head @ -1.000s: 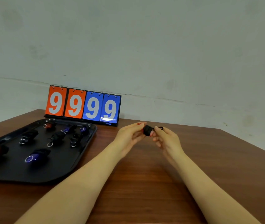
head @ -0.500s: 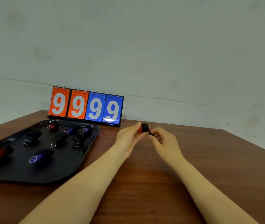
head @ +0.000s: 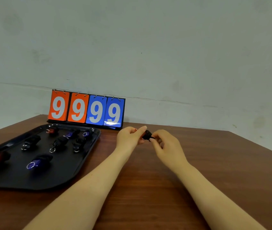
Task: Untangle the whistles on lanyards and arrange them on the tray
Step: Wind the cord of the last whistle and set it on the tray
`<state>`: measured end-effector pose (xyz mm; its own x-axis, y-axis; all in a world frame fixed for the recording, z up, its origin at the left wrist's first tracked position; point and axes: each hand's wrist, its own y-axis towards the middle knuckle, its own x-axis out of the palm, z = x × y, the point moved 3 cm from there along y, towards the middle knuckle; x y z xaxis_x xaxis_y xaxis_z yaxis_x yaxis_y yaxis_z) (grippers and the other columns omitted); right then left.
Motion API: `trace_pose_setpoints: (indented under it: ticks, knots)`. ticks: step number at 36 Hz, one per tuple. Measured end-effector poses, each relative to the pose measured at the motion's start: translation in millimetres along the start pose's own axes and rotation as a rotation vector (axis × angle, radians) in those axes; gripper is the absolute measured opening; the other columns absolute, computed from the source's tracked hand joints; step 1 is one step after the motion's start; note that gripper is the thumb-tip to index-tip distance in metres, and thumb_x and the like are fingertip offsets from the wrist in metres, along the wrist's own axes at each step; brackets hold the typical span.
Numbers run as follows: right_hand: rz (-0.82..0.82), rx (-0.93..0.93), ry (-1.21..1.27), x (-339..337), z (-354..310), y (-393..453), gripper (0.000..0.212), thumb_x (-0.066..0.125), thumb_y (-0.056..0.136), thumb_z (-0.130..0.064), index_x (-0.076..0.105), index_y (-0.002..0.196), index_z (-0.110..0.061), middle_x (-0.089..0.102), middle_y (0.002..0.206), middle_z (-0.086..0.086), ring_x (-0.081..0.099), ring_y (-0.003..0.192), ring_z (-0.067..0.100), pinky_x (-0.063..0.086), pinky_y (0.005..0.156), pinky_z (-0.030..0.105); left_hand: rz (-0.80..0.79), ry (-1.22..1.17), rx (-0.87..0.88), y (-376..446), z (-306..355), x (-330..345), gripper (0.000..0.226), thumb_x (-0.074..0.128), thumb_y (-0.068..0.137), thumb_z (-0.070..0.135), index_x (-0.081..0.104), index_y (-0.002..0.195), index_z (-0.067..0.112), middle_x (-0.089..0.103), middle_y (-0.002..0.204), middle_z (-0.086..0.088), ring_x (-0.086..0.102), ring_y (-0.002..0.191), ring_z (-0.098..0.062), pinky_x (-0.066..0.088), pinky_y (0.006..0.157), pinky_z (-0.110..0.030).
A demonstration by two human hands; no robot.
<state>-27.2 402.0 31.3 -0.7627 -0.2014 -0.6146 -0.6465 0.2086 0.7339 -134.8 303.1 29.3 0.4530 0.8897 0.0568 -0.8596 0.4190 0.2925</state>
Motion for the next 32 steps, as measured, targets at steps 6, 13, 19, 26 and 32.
trace_pose_setpoints:
  ticks: [6, 13, 19, 26, 32]
  knots:
    - [0.135, 0.072, 0.073, -5.5, -0.7, 0.3, 0.007, 0.061, 0.092, -0.021, 0.056, 0.09, -0.026, 0.056, 0.082, -0.016, 0.054, 0.076, 0.001, 0.042, 0.063, 0.012, -0.058, 0.008, 0.021, 0.0, 2.5, 4.2, 0.027, 0.069, 0.087, 0.032, 0.063, 0.072, 0.011, 0.071, 0.075, -0.002, 0.071, 0.066, -0.012, 0.058, 0.075, -0.027]
    - [0.079, 0.428, 0.642, -1.9, 5.1, 4.7, 0.005, 0.059, 0.093, -0.014, 0.061, 0.089, -0.013, 0.066, 0.086, 0.004, 0.066, 0.066, 0.018, 0.053, 0.055, 0.025, -0.164, 0.03, -0.044, 0.6, -8.5, 8.3, 0.032, 0.057, 0.094, 0.039, 0.068, 0.09, 0.009, 0.068, 0.076, -0.003, 0.065, 0.056, -0.007, 0.056, 0.068, -0.022]
    - [-0.04, 0.605, 1.108, 3.3, 9.1, 3.3, 0.017, 0.056, 0.095, -0.015, 0.062, 0.1, 0.001, 0.065, 0.076, 0.008, 0.06, 0.066, 0.014, 0.053, 0.064, 0.023, -0.197, 0.043, -0.084, -2.8, -10.6, 18.0, 0.035, 0.042, 0.101, 0.037, 0.062, 0.101, 0.008, 0.062, 0.075, -0.005, 0.059, 0.052, -0.01, 0.051, 0.056, -0.022]
    - [-0.023, 0.688, 1.296, 7.8, 8.9, 4.4, 0.015, 0.057, 0.093, -0.009, 0.065, 0.099, 0.002, 0.067, 0.069, 0.004, 0.058, 0.061, 0.009, 0.053, 0.06, 0.018, -0.271, 0.15, -0.101, -10.9, -8.1, 21.5, 0.042, 0.024, 0.103, 0.044, 0.054, 0.105, 0.015, 0.054, 0.074, -0.004, 0.053, 0.054, -0.014, 0.046, 0.054, -0.025]
    - [-0.001, 0.638, 1.311, 5.9, 6.4, 5.4, 0.016, 0.053, 0.094, -0.004, 0.068, 0.095, 0.003, 0.071, 0.076, 0.006, 0.062, 0.066, 0.01, 0.054, 0.065, 0.019, -0.356, 0.032, -0.154, -11.2, -7.9, 23.4, 0.047, 0.043, 0.093, 0.058, 0.059, 0.096, 0.014, 0.049, 0.071, 0.0, 0.047, 0.051, -0.01, 0.042, 0.051, -0.024]
